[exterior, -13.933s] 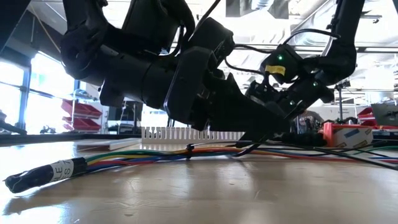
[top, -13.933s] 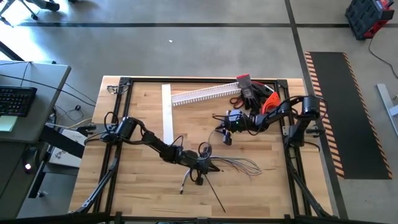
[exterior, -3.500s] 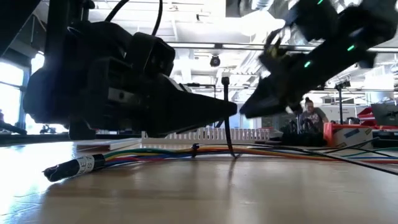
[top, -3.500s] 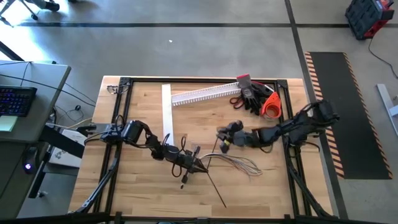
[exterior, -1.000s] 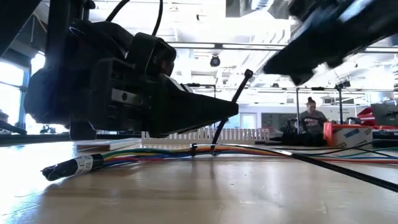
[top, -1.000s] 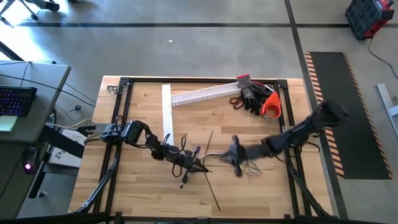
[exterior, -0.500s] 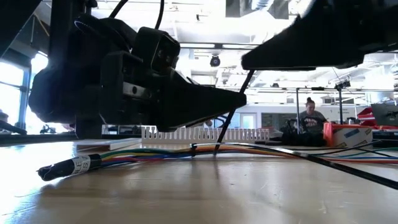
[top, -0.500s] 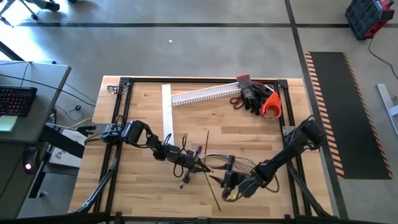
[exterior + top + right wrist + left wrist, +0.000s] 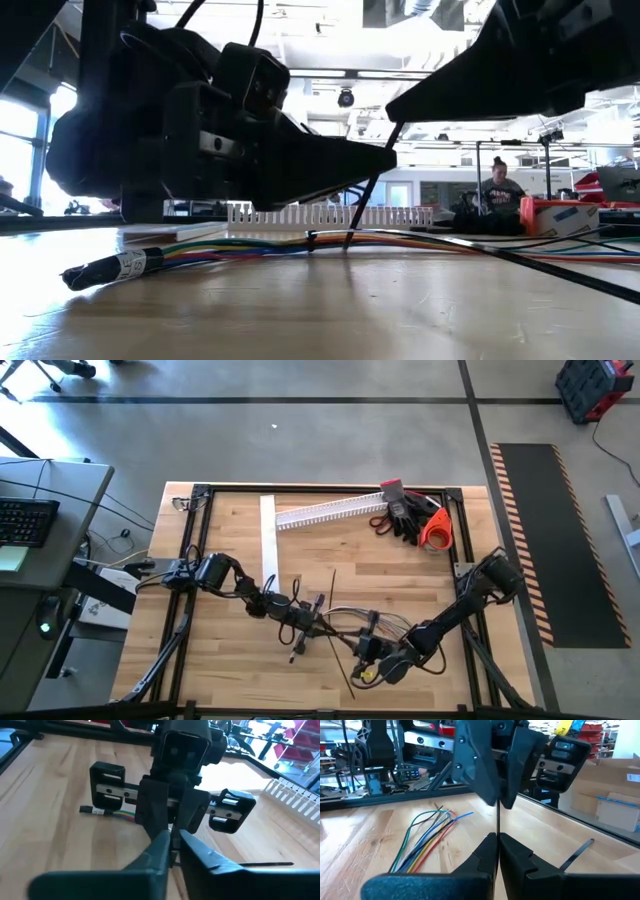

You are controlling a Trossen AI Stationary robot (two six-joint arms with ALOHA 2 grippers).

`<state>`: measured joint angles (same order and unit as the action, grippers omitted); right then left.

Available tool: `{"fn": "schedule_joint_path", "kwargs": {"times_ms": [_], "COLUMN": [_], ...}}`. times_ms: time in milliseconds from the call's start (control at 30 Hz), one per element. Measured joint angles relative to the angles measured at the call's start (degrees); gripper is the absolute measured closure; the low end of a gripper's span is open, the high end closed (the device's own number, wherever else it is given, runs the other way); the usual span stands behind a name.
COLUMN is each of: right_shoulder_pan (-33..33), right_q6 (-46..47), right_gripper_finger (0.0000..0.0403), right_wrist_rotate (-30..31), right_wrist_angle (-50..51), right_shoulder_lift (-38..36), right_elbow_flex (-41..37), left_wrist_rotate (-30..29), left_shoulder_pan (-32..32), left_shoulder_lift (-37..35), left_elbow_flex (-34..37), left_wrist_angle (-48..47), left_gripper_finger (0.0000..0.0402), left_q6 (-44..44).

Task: Ziptie cables
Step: Wrap the cable wires with the black zip tie

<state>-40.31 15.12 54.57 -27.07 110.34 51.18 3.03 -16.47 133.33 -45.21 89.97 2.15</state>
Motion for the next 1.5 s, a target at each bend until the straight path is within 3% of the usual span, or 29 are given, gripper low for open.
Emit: {"fn": "schedule_joint_path", "kwargs": {"times_ms": [167, 267, 433, 567, 700, 967, 1100, 1233, 1500], "right_shoulder_pan": [0.0, 0.1, 2.5, 5.7, 7.4, 8.2, 7.2, 6.0, 2.8], "right_q6": [-0.4, 0.5, 5.3, 9.3, 12.1, 23.8, 27.0, 31.7, 42.5], "right_gripper_finger": [0.0396, 0.0399, 0.0401, 0.0401, 0.0402, 0.0402, 0.0402, 0.0403, 0.0403], "right_wrist_rotate": [-0.8, -2.2, -12.9, -19.2, -19.8, -20.5, -20.6, -21.6, -22.6], "right_wrist_angle": [2.3, 9.6, 26.0, 33.5, 35.3, 46.5, 48.7, 51.8, 60.5], "right_shoulder_lift": [-1.3, -4.0, -5.8, -3.7, -2.7, -2.6, -2.6, -2.7, -2.7], "right_elbow_flex": [0.0, 1.9, 9.0, 14.2, 15.6, 15.5, 15.5, 15.6, 15.6], "left_wrist_rotate": [-3.9, -4.9, -4.4, -4.2, -5.9, -15.8, -20.2, -19.4, -18.9], "left_shoulder_pan": [0.0, 0.4, 0.9, 0.7, -0.4, -2.1, -1.5, -0.3, 0.0], "left_shoulder_lift": [0.0, -0.6, -2.1, -4.0, -6.9, -14.6, -14.7, -14.7, -14.7], "left_elbow_flex": [0.0, 0.0, 0.6, 1.9, 4.6, 10.0, 8.8, 6.3, -0.5], "left_wrist_angle": [0.0, 0.0, -0.3, -1.6, -5.6, -13.9, -21.0, -27.0, -35.0], "left_gripper_finger": [0.0399, 0.0382, 0.0334, 0.0301, 0.0286, 0.0282, 0.0282, 0.0282, 0.0282], "left_q6": [-1.4, -1.5, -2.3, 0.8, 4.6, 5.4, 2.3, -0.4, 5.5]}}
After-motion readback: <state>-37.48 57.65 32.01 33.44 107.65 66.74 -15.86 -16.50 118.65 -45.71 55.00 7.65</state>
